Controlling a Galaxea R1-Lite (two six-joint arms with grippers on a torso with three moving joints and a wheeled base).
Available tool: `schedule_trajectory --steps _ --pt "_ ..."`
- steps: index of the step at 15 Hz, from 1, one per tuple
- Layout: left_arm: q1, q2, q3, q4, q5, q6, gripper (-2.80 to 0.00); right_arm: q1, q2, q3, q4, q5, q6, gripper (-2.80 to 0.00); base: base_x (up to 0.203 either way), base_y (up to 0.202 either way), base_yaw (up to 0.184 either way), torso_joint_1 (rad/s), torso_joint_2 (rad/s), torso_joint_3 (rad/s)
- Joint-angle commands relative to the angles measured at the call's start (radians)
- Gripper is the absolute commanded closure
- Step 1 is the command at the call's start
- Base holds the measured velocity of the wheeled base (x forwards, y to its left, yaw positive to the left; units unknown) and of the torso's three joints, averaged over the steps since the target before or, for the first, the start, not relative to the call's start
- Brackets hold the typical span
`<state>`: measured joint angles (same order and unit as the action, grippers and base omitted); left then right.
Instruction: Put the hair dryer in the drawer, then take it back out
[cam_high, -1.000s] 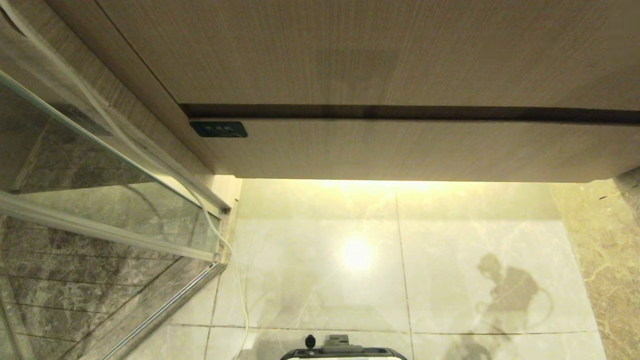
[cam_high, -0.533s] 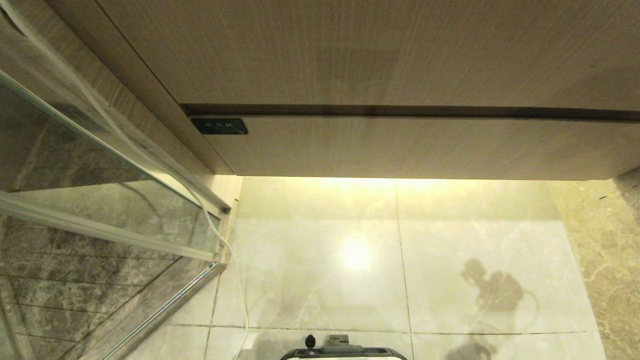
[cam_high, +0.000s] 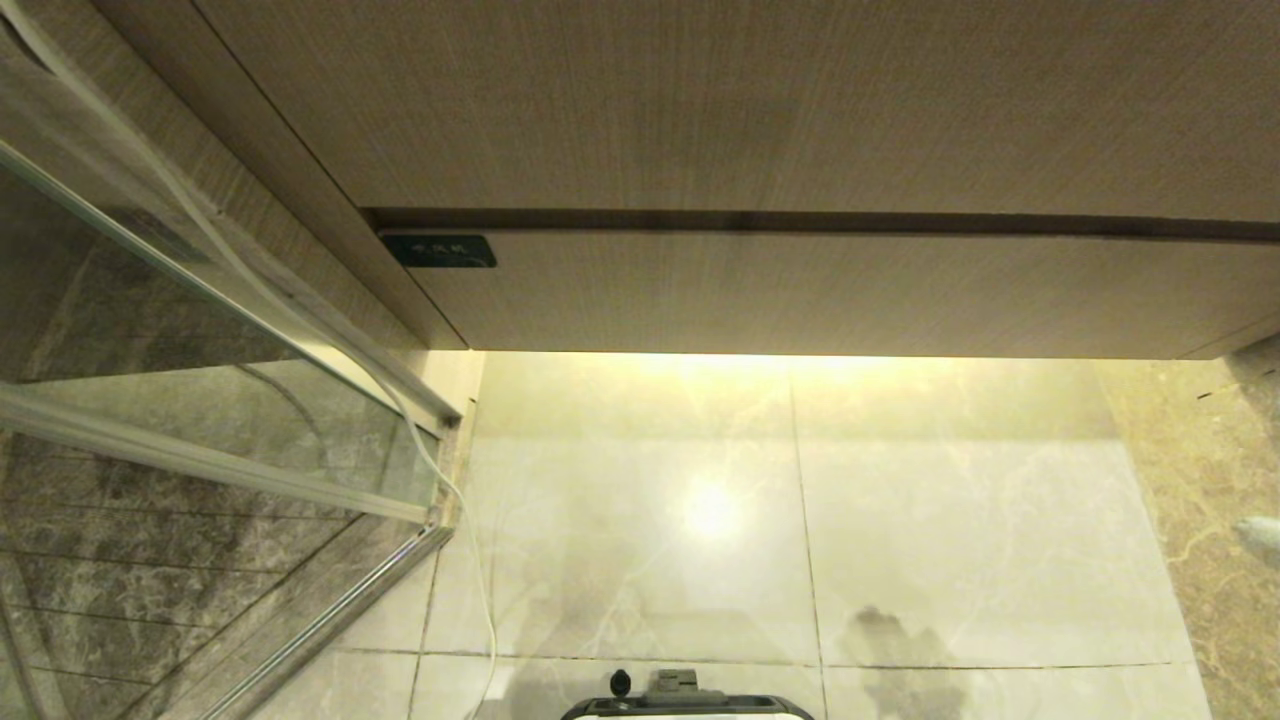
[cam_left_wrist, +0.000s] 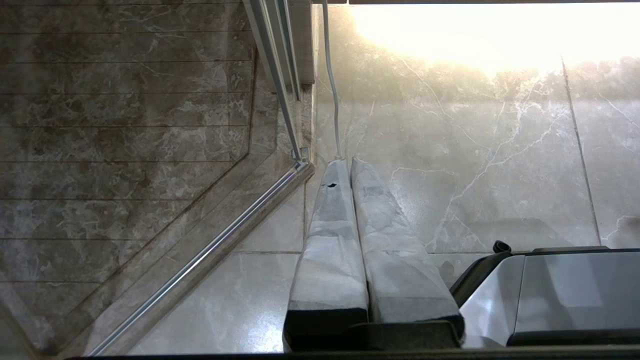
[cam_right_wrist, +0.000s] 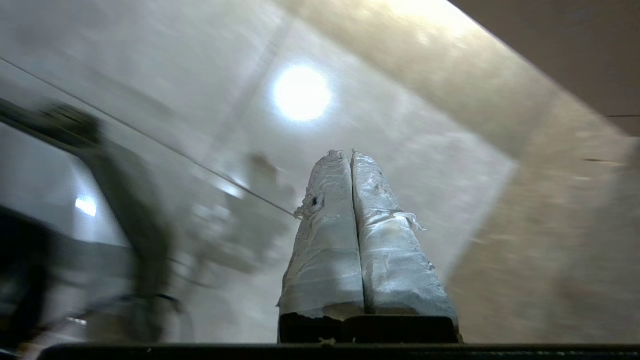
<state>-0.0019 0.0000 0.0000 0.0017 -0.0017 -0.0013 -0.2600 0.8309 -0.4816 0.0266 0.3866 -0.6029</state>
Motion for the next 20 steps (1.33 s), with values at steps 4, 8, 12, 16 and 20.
schedule_trajectory --steps 4,8,12,16,20 --pt "0.000 0.000 0.000 0.001 0.000 0.000 0.00 0.196 -0.664 0.340 -0.034 -0.104 0.236 0.00 0.000 0.000 0.000 0.000 0.00 0.000" --pt "0.000 0.000 0.000 0.000 0.000 0.000 0.00 0.421 -0.865 0.460 -0.066 -0.323 0.369 0.00 0.000 0.000 0.000 0.000 0.00 0.000" --pt "0.000 0.000 0.000 0.000 0.000 0.000 0.00 0.414 -0.871 0.521 -0.152 -0.364 0.545 0.00 0.000 0.000 0.000 0.000 0.00 0.000" --pt "0.000 0.000 0.000 0.001 0.000 0.000 0.00 0.412 -0.871 0.522 -0.143 -0.371 0.566 0.00 0.000 0.000 0.000 0.000 0.00 0.000" --pt "0.000 0.000 0.000 0.000 0.000 0.000 0.00 0.412 -0.871 0.522 -0.143 -0.371 0.566 0.00 0.000 0.000 0.000 0.000 0.00 0.000"
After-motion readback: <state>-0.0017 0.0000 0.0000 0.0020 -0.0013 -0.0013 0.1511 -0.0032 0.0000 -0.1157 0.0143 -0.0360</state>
